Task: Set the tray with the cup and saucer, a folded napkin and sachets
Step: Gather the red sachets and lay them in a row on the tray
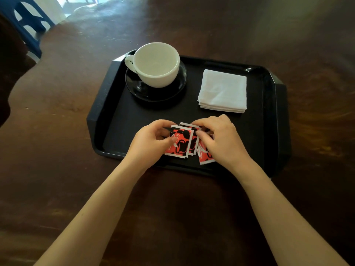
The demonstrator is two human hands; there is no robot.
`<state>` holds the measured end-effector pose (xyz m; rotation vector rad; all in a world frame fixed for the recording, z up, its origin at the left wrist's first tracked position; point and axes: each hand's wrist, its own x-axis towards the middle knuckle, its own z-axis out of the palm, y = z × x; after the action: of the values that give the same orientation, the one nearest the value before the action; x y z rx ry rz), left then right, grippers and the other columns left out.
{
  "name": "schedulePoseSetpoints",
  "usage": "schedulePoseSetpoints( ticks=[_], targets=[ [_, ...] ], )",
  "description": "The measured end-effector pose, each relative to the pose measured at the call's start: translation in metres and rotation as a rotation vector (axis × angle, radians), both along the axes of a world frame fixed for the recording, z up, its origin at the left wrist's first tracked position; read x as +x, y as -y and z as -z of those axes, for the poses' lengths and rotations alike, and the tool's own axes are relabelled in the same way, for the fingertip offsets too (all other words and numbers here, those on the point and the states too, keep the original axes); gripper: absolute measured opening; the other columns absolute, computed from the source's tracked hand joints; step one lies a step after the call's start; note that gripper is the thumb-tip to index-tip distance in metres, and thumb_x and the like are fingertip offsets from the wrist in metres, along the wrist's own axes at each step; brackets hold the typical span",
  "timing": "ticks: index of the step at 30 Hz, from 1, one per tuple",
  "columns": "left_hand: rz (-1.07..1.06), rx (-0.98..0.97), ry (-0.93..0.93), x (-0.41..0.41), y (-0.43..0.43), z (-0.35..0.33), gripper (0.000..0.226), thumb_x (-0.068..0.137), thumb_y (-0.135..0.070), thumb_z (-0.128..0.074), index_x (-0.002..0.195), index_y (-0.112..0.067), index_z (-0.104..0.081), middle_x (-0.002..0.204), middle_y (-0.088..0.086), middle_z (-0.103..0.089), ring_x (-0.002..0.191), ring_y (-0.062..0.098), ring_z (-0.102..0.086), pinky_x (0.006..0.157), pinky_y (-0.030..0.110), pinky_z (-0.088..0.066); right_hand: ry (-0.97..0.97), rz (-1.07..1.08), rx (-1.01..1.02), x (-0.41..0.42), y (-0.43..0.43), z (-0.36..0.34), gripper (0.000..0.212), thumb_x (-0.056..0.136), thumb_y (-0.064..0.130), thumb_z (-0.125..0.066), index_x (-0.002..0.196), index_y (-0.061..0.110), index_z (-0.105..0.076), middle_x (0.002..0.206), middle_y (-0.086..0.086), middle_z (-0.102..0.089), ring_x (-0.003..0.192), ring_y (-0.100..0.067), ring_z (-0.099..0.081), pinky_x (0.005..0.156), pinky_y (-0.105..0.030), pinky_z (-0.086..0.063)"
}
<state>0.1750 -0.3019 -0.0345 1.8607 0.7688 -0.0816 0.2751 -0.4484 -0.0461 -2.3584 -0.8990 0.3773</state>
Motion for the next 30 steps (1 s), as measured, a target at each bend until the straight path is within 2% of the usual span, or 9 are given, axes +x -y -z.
schedulePoseSetpoints(
  ticks=[3, 7, 10, 13, 18, 21, 24, 27, 30],
  targets=[
    [-0.067, 0.065, -0.009, -0.003, -0.008, 0.004, 0.027, 0.084, -0.018, -0.065, 0.108, -0.029, -0.060, 0.096, -0.004, -0.066, 0.082, 0.012, -0.067, 0.073, 0.030, -0.056, 0.008, 0.015, 0.020, 0.001, -0.001, 0.001, 0.025, 0.090, 0.019, -0.058, 0.113, 0.021, -0.064, 0.103, 0.003, -0.067, 0.103, -0.016, -0.045, 0.093, -0.040, -0.039],
    [-0.041, 0.277, -0.043, -0.003, -0.016, 0.006, 0.029, 0.084, -0.020, -0.063, 0.113, -0.024, -0.059, 0.089, -0.003, -0.063, 0.080, 0.014, -0.063, 0.069, 0.027, -0.052, 0.042, 0.020, 0.019, 0.000, -0.002, 0.006, 0.024, 0.090, 0.018, -0.057, 0.113, 0.020, -0.064, 0.103, 0.002, -0.066, 0.102, -0.017, -0.045, 0.091, -0.036, -0.035],
    [-0.013, 0.406, -0.073, -0.001, -0.022, 0.006, 0.032, 0.085, -0.022, -0.062, 0.117, -0.023, -0.057, 0.091, -0.003, -0.061, 0.082, 0.011, -0.059, 0.064, 0.019, -0.044, 0.055, 0.026, 0.021, -0.001, -0.002, 0.009, 0.023, 0.090, 0.018, -0.056, 0.111, 0.021, -0.065, 0.102, 0.001, -0.066, 0.102, -0.018, -0.045, 0.087, -0.031, -0.030],
    [0.022, 0.480, -0.076, -0.001, -0.026, 0.005, 0.039, 0.085, -0.020, -0.062, 0.123, -0.019, -0.055, 0.095, -0.001, -0.062, 0.086, 0.013, -0.057, 0.072, 0.024, -0.043, 0.060, 0.036, 0.035, -0.001, -0.003, 0.010, 0.022, 0.090, 0.018, -0.056, 0.110, 0.021, -0.066, 0.102, 0.001, -0.065, 0.101, -0.018, -0.045, 0.084, -0.029, -0.028],
    [0.119, 0.514, -0.059, -0.002, -0.027, 0.005, 0.054, 0.082, -0.022, -0.066, 0.133, -0.023, -0.046, 0.107, -0.003, -0.048, 0.077, 0.010, -0.052, 0.075, 0.024, -0.038, 0.086, 0.048, 0.066, -0.004, -0.008, 0.013, 0.021, 0.089, 0.016, -0.057, 0.108, 0.020, -0.066, 0.101, 0.001, -0.065, 0.100, -0.018, -0.045, 0.084, -0.029, -0.029],
    [0.181, 0.494, -0.028, -0.006, -0.024, 0.005, 0.053, 0.080, -0.021, -0.068, 0.129, -0.026, -0.049, 0.112, -0.005, -0.043, 0.072, 0.006, -0.052, 0.071, 0.020, -0.037, 0.107, 0.053, 0.062, -0.006, -0.012, 0.015, 0.021, 0.089, 0.017, -0.057, 0.108, 0.020, -0.066, 0.103, 0.001, -0.064, 0.101, -0.017, -0.045, 0.083, -0.026, -0.027],
    [0.215, 0.507, -0.015, -0.008, -0.023, 0.005, 0.046, 0.081, -0.021, -0.067, 0.125, -0.025, -0.054, 0.109, -0.008, -0.042, 0.075, 0.008, -0.053, 0.063, 0.012, -0.035, 0.157, 0.074, 0.038, -0.009, -0.015, 0.017, 0.021, 0.089, 0.017, -0.057, 0.108, 0.018, -0.066, 0.103, -0.002, -0.063, 0.100, -0.019, -0.045, 0.081, -0.026, -0.027],
    [0.221, 0.515, -0.018, -0.010, -0.023, 0.007, 0.047, 0.081, -0.021, -0.067, 0.126, -0.024, -0.052, 0.111, -0.007, -0.042, 0.079, 0.009, -0.051, 0.063, 0.010, -0.034, 0.192, 0.101, 0.002, -0.013, -0.017, 0.018, 0.022, 0.089, 0.018, -0.057, 0.109, 0.017, -0.065, 0.104, -0.004, -0.059, 0.100, -0.020, -0.045, 0.081, -0.028, -0.032],
    [0.247, 0.526, 0.013, -0.011, -0.022, 0.007, 0.052, 0.078, -0.026, -0.070, 0.127, -0.026, -0.051, 0.118, -0.002, -0.045, 0.097, 0.012, -0.047, 0.074, 0.017, -0.038, 0.175, 0.126, -0.010, -0.014, -0.017, 0.016, 0.027, 0.089, 0.021, -0.056, 0.116, 0.017, -0.060, 0.109, -0.004, -0.056, 0.104, -0.020, -0.044, 0.085, -0.031, -0.036]
  ],
)
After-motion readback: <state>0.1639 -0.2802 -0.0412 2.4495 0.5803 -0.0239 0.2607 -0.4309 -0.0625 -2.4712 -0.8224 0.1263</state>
